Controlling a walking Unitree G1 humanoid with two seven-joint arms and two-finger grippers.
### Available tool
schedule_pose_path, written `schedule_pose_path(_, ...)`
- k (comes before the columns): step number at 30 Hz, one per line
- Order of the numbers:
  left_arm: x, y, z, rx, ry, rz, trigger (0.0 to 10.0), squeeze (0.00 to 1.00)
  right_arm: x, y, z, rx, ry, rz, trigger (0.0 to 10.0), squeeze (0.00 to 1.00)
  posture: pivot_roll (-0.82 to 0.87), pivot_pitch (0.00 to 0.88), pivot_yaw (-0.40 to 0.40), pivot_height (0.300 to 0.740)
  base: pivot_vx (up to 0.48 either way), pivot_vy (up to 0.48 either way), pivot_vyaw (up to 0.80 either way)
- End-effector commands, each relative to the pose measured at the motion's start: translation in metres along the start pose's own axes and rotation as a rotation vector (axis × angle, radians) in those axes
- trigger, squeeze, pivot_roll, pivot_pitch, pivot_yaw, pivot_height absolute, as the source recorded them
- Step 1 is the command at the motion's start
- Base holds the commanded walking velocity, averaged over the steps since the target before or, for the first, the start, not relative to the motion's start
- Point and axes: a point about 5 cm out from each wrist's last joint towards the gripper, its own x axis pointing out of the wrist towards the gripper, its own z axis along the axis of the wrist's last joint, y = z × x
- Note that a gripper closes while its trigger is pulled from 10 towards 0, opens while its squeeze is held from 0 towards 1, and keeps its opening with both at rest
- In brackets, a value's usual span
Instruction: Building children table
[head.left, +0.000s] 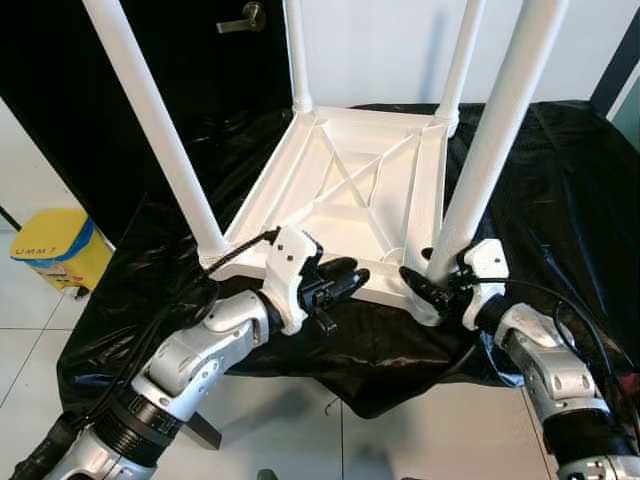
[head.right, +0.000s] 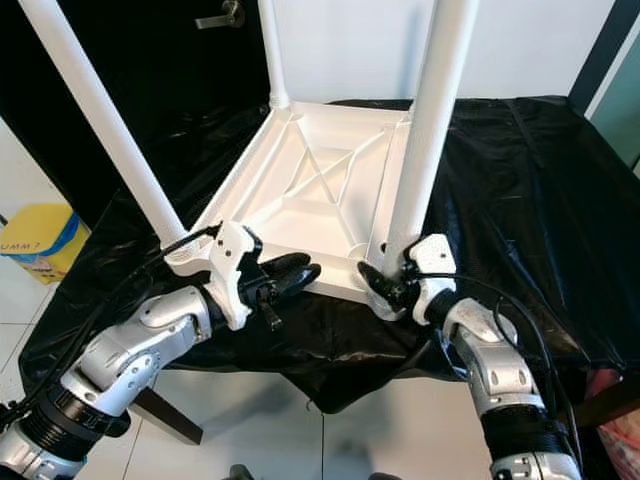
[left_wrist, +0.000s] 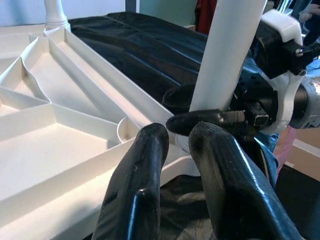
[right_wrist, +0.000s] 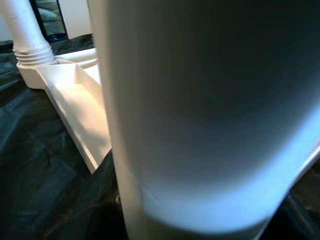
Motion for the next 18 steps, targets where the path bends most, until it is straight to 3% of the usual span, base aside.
schedule_pose_path(1, -0.002, -0.01, 0.001, 0.012, 0.01, -0.237, 10.0, 0.0, 0.003, 0.008, -0.007, 0.008, 0.033, 0.063, 0.0, 0.0, -0.09, 0.023, 0.017, 0.74, 0.0, 0.0, 0.0)
schedule_pose_path(5, -0.002, -0.01, 0.001, 0.011, 0.008, -0.234, 10.0, 0.0, 0.001, 0.006, -0.008, 0.008, 0.036, 0.063, 0.0, 0.0, -0.09, 0.021, 0.016, 0.74, 0.0, 0.0, 0.0)
schedule_pose_path(6, -0.003, -0.01, 0.001, 0.009, 0.007, -0.231, 10.0, 0.0, -0.001, 0.004, -0.008, 0.009, 0.042, 0.057, 4.6, 0.0, -0.09, 0.017, 0.019, 0.74, 0.0, 0.0, 0.0)
schedule_pose_path(7, -0.003, -0.01, -0.001, 0.007, 0.009, -0.228, 10.0, 0.0, -0.002, 0.002, -0.01, 0.009, 0.05, 0.047, 10.0, 0.0, -0.1, 0.014, 0.02, 0.74, 0.0, 0.0, 0.0)
schedule_pose_path(18, -0.004, -0.009, -0.002, 0.009, 0.012, -0.221, 10.0, 0.0, 0.0, 0.001, -0.01, 0.031, 0.021, -0.028, 10.0, 0.0, -0.09, 0.006, 0.004, 0.74, 0.0, 0.0, 0.0)
